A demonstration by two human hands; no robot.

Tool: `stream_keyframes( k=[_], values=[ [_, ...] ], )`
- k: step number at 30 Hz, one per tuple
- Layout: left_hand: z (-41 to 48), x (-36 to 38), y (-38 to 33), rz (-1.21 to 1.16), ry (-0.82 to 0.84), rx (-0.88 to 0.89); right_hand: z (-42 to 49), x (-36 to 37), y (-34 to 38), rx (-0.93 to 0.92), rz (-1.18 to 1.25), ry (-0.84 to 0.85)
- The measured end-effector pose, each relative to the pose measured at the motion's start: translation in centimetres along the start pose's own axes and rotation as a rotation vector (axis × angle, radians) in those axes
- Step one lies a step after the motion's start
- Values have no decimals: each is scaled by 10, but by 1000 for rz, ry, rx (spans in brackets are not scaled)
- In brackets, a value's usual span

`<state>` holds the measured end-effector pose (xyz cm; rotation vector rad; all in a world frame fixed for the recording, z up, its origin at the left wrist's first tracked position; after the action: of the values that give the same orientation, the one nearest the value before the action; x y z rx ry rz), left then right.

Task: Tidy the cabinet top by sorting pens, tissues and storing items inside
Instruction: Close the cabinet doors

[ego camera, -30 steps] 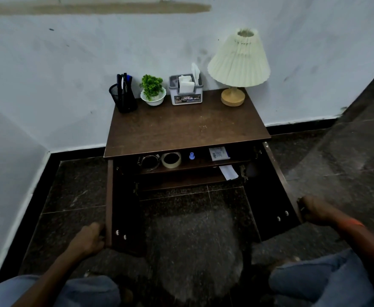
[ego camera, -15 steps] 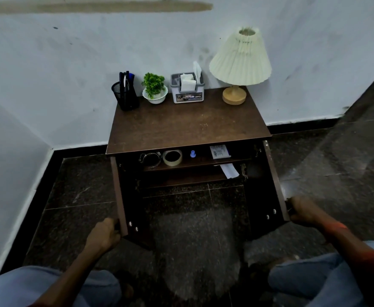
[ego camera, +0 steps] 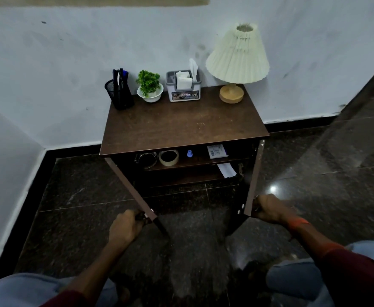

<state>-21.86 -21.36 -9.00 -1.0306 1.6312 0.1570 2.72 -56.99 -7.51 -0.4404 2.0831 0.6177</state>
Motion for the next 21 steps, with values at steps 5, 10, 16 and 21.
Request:
stream_keyframes(
  k=[5, 10, 16, 21],
  values=[
    [9, 5, -21, -30, -17, 38, 19, 7, 27, -10, 50, -48],
    [25, 8, -49, -103, -26, 40, 42, 9, 57, 26, 143, -87],
    [53, 12, -74, -193, -17, 30, 73, 6, 91, 99, 205, -165],
    [78, 14, -94, -246, -47, 22, 102, -3, 112, 122, 250, -219]
  ],
)
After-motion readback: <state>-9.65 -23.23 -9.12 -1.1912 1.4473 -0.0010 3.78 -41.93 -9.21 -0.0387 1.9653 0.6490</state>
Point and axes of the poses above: each hand's wrist, its own z-axis towards the middle knuckle, its own x-axis out of the palm, y = z × x, the point moved 3 cm from there along z, towards the middle knuckle, and after that the axes turned 3 degrees about -z, right-handed, at the moved point
